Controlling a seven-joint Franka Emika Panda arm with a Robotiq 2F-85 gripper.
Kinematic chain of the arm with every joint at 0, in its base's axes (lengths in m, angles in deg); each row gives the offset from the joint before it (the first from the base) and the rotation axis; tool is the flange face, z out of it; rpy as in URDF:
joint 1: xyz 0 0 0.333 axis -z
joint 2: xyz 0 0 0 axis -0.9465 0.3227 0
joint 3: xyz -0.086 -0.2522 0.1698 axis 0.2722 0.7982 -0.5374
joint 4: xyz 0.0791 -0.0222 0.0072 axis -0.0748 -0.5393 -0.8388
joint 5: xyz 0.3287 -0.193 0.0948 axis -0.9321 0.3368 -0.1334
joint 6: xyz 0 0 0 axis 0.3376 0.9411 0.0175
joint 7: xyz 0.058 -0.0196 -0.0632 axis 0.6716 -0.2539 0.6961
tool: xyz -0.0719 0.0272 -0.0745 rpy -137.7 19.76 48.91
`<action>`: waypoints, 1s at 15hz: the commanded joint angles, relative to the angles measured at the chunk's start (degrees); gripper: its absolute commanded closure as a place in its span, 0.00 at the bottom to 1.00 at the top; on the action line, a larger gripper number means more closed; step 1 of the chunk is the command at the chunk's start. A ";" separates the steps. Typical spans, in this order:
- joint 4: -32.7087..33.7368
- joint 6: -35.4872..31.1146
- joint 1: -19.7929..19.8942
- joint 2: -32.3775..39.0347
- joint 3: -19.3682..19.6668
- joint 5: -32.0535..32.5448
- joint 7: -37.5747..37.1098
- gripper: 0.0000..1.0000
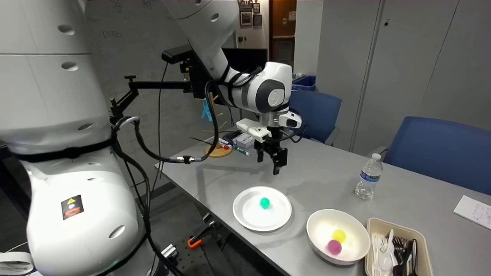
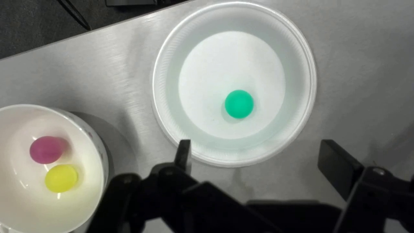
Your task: Move the green bowl to the white bowl
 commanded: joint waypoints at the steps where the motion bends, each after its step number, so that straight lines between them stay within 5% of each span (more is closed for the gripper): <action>1: 3.52 -2.78 -0.36 8.02 1.72 -0.21 1.80 0.00; 15: 8.59 -11.56 -3.56 24.50 3.92 0.24 3.46 0.00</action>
